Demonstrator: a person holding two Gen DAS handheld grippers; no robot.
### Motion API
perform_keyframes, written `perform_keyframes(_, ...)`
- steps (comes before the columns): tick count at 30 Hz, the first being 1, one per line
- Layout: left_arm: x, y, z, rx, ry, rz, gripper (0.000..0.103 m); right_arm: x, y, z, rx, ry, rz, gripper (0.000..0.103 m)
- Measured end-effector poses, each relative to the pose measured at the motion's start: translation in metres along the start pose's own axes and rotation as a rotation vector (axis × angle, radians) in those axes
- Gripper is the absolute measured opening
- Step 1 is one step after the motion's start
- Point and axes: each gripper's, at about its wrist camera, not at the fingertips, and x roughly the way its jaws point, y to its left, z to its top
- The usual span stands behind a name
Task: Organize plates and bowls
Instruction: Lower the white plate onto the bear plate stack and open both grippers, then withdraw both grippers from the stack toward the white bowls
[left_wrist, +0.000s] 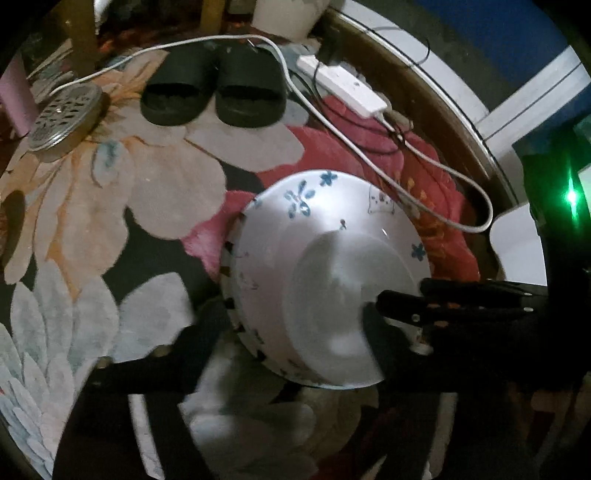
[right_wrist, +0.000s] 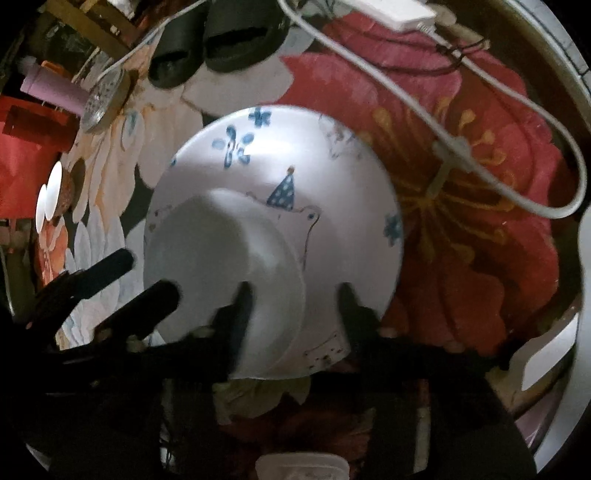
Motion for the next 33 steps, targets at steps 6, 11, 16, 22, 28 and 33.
perform_keyframes(6,-0.016,0.016,-0.004,-0.011,-0.036,0.048,0.101,-0.015,0.006,-0.001,-0.019,-0.055,-0.046,0.096)
perform_keyframes(11,-0.022,0.026,-0.009,-0.025,-0.038,0.070,0.102,-0.021,0.019,0.000,-0.060,-0.070,-0.076,0.097)
perform_keyframes(16,-0.029,0.033,-0.011,-0.040,-0.042,0.082,0.102,-0.024,0.027,-0.002,-0.072,-0.065,-0.078,0.098)
perform_keyframes(22,-0.038,0.033,-0.012,-0.034,-0.055,0.083,0.102,-0.032,0.031,-0.003,-0.073,-0.074,-0.088,0.098)
perform_keyframes(28,-0.045,0.038,-0.012,-0.041,-0.061,0.087,0.102,-0.036,0.038,-0.003,-0.076,-0.078,-0.089,0.098)
perform_keyframes(33,-0.051,0.041,-0.012,-0.046,-0.069,0.093,0.102,-0.038,0.043,-0.004,-0.082,-0.081,-0.091,0.098)
